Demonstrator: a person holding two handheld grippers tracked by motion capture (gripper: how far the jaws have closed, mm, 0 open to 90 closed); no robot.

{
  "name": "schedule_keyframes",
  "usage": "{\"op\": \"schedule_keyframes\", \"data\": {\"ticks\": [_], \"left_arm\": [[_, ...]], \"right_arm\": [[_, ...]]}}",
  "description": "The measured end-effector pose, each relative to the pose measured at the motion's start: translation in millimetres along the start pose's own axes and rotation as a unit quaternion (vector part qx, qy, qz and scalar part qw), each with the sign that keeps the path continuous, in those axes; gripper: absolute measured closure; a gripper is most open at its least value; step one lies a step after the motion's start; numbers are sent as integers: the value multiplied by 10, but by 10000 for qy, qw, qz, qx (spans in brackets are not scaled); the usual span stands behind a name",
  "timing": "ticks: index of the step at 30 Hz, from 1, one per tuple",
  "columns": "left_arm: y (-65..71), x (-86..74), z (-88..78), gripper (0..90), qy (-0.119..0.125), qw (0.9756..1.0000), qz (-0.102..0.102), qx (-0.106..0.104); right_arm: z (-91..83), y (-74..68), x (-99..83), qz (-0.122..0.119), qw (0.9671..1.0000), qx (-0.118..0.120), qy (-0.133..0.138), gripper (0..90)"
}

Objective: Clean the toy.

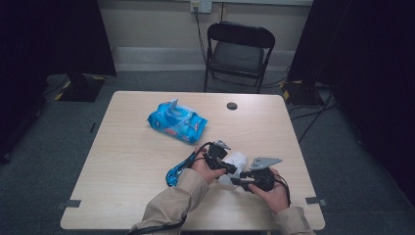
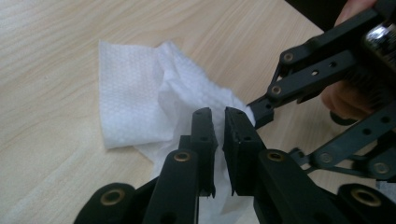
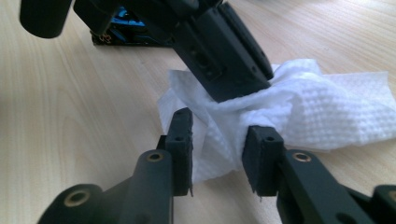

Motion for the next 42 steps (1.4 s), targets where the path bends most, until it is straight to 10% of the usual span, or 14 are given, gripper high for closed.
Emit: {"op": "schedule_keyframes", "data": {"ticks": [6,12,25,32,37,42], "left_arm": [[14,58,-49,774,189,9998,-48,-54],[-87,107,-24,558,294,9981,-529,108],[-38,48,15,900,-128,9985,-538,0],[-29,56,-126,900,-132,9981,-588,-121],[60,85,-194,900,-119,9977,-535,-394],[176,130,-193,900,-103,9969,-473,-623]], "right_arm": [[-11,12,-20,24,10000,32,-18,868],[-8,-48,6,-118,9998,155,12,877],[7,-104,23,-257,9994,237,0,867],[-17,18,-50,-68,9999,-100,-121,719],[-25,104,-16,-111,9987,-495,82,368],[6,53,62,-320,9979,-491,261,312]]}}
Point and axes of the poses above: each handheld gripper's, and its own axes: z roughly forward along the jaws, x roughly out of its top, y roughly to its right, the point moved 8 cm from there along z, roughly forward along the jaws, and after that the axes turned 11 degrees about x, right-handed, at the moved point
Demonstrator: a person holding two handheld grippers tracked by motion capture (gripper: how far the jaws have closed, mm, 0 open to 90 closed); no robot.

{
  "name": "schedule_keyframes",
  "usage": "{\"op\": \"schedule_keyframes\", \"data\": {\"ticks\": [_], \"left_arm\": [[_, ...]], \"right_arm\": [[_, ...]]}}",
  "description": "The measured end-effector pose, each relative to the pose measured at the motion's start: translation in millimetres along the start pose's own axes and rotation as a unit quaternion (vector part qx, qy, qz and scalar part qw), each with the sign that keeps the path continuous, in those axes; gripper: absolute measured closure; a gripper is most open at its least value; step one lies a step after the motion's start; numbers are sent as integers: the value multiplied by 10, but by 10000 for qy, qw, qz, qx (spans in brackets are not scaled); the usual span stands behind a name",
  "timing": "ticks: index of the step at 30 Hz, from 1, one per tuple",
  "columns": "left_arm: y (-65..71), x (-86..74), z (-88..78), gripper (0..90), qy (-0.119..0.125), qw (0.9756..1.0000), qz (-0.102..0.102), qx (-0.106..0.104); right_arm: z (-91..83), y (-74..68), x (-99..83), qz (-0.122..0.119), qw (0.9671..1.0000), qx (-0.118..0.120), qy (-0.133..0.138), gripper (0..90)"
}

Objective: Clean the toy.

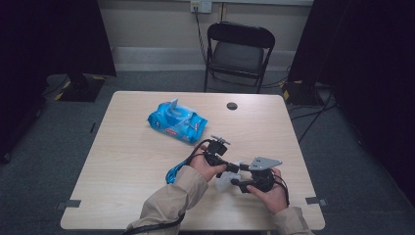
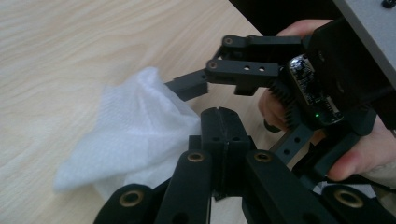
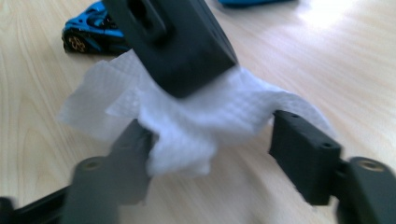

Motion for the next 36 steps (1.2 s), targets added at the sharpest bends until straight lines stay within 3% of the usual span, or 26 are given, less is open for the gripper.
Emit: {"op": "schedule_keyframes", "data": {"ticks": [3,5,6,13,15,16,18,20,23,26,28,31,34,36], "left_arm": [[67,25,21,900,52,9999,30,-87],[86,34,28,900,70,9999,32,-122],[94,35,30,900,72,9999,33,-125],[97,56,15,900,192,9997,48,-105],[81,64,9,899,305,9995,-1,-110],[53,80,-1,877,443,9990,15,-12],[5,99,-35,746,615,9979,98,153],[-86,114,-102,485,809,9948,341,508],[-253,73,-268,311,899,9877,841,968],[-394,-21,-455,274,863,9813,1099,1321],[-518,-89,-578,208,836,9757,1222,1615],[-675,-221,-696,185,789,9755,1134,1715],[-822,-357,-752,183,755,9712,1213,1904],[-870,-425,-759,166,754,9724,1135,1895]], "right_arm": [[35,-28,-1,-75,9999,28,-86,357],[46,-38,-17,-25,9998,180,-68,497],[46,-38,-17,-25,9998,180,-68,497],[19,-15,-77,159,9990,404,-133,811],[6,0,-80,211,9988,412,-168,841],[1,4,-80,268,9987,416,-150,846],[-7,18,-90,368,9984,419,-133,851],[-24,38,-112,382,9984,368,-168,852],[-80,75,-105,505,9981,359,-31,851],[-99,88,-94,525,9980,346,19,851],[-103,96,-91,556,9979,327,38,850],[-87,104,-98,596,9977,326,39,850],[-65,98,-103,577,9978,324,-9,850],[-54,91,-102,536,9981,315,-57,850]]}}
Point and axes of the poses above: each handheld gripper's, and its own axes: z roughly forward along the jaws, x roughly out of its top, y roughly to its right, the point moved 8 cm from there along z, roughly forward along the jaws, and after that the axes turned 11 degrees about x, right-handed, at the moved point
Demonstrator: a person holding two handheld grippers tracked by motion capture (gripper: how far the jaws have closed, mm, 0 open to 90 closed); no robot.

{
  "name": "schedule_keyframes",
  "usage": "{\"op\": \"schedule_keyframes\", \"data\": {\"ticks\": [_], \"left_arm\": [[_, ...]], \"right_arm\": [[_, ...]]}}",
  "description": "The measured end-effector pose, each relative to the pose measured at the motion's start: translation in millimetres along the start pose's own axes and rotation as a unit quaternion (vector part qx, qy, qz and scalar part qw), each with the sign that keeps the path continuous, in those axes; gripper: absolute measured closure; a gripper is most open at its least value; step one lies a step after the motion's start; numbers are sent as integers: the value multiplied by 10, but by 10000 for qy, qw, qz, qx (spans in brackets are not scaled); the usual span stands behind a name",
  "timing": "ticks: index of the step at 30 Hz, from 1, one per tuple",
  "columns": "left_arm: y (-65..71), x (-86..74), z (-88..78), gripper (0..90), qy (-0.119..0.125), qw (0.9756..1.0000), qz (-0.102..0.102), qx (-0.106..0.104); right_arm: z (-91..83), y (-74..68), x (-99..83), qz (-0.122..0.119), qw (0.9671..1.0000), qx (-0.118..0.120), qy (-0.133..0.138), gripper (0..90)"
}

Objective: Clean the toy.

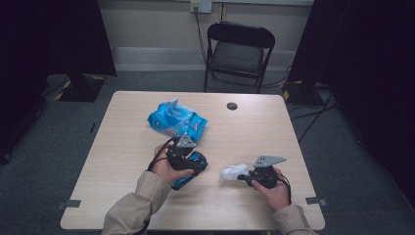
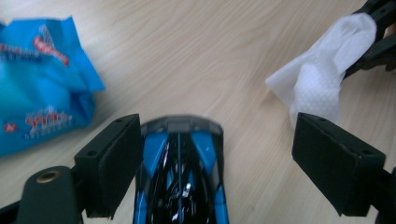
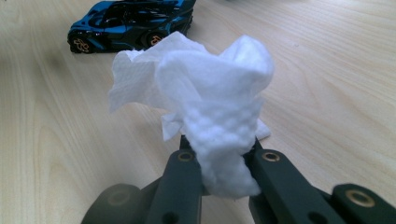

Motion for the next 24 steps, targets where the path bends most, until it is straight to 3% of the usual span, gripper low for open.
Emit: {"op": "schedule_keyframes", "data": {"ticks": [6,11,13,19,24], "left_arm": [[-62,-292,31,163,-173,9997,129,84],[-59,-446,109,164,-372,9990,239,120],[-71,-472,143,164,-411,9985,315,189],[-109,-534,245,165,-496,9982,190,265],[-114,-572,282,166,-534,9976,291,317]], "right_arm": [[12,-5,-3,34,10000,22,-2,850],[4,-7,12,29,10000,29,25,850],[2,-5,14,39,10000,22,34,850],[7,-1,1,57,10000,46,17,850],[12,-1,-10,75,10000,56,-3,850]]}}
Point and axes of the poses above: each handheld gripper's, and its own axes: z roughly forward along the jaws, x roughly out of its top, y roughly to its right, the point moved 8 cm from there along z, roughly forward along the jaws, and after that the axes turned 11 degrees about x, right-handed, at the moved point
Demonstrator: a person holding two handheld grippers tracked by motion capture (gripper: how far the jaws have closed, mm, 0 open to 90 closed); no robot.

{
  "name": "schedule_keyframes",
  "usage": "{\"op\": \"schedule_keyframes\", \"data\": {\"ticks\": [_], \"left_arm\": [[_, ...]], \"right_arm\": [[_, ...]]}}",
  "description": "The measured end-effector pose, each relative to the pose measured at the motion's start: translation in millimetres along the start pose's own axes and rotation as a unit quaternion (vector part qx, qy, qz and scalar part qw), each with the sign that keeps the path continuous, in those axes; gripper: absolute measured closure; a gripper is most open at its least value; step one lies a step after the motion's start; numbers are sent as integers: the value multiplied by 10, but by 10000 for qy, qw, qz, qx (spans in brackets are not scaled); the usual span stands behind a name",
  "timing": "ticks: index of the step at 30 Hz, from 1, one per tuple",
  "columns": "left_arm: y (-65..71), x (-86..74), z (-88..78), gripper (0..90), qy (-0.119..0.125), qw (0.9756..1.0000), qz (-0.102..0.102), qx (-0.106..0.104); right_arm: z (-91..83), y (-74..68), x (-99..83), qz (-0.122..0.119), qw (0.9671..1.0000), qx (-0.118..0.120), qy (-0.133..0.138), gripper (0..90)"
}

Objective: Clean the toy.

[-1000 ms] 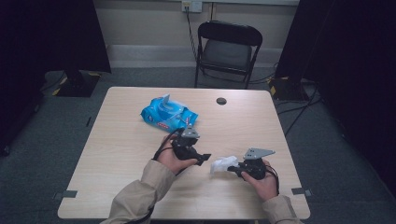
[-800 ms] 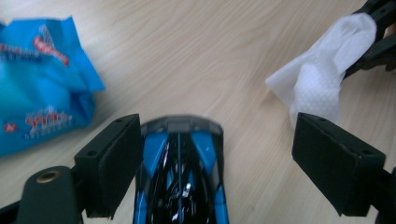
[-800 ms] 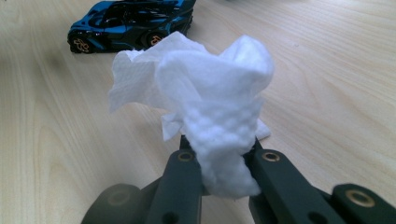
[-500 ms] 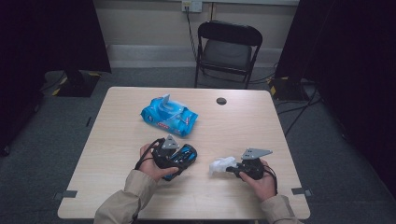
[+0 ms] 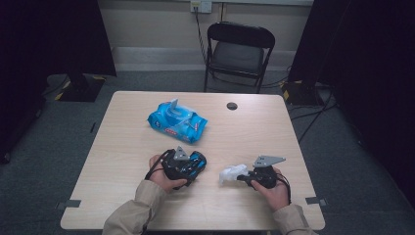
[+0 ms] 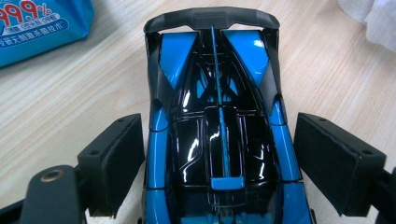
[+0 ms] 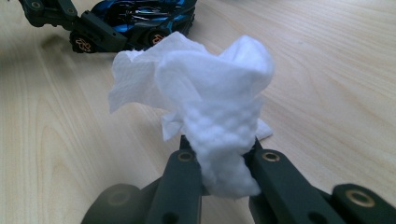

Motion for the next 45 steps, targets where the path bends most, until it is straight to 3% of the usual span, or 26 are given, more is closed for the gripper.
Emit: {"op": "schedule_keyframes", "data": {"ticks": [4,10,20,23,28,31,33,35,43,45], "left_arm": [[5,16,28,166,36,9999,-128,22],[32,32,72,175,-10,9999,-97,25],[18,177,137,161,109,9996,-232,71],[36,217,176,163,95,9997,-215,98],[70,272,242,162,16,9993,-363,131],[91,266,287,175,-128,9991,-322,231],[96,279,303,178,-101,9989,-367,264],[74,288,295,231,-118,9987,-376,322],[64,276,267,252,-250,9990,-303,210],[54,288,234,252,-153,9992,-312,197]], "right_arm": [[7,1,1,10,10000,9,-6,849],[16,-5,2,-5,10000,17,-26,849],[25,-4,-7,-4,10000,27,-51,849],[25,-5,-4,0,10000,26,-55,849],[22,-1,-4,11,10000,28,-45,849],[22,-2,-4,7,10000,29,-48,849],[19,-3,-4,-1,10000,31,-49,849],[14,-1,-4,0,10000,25,-47,849],[10,6,2,3,10000,17,-30,849],[4,11,5,16,10000,10,-10,849]]}}
Point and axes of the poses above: each handheld gripper's, and its own axes: z roughly forward along the jaws, x roughly out of its top, y roughly to its right, the point moved 8 cm from there along z, roughly forward along the jaws, and after that the axes turned 11 degrees about x, right-handed, at the moved point
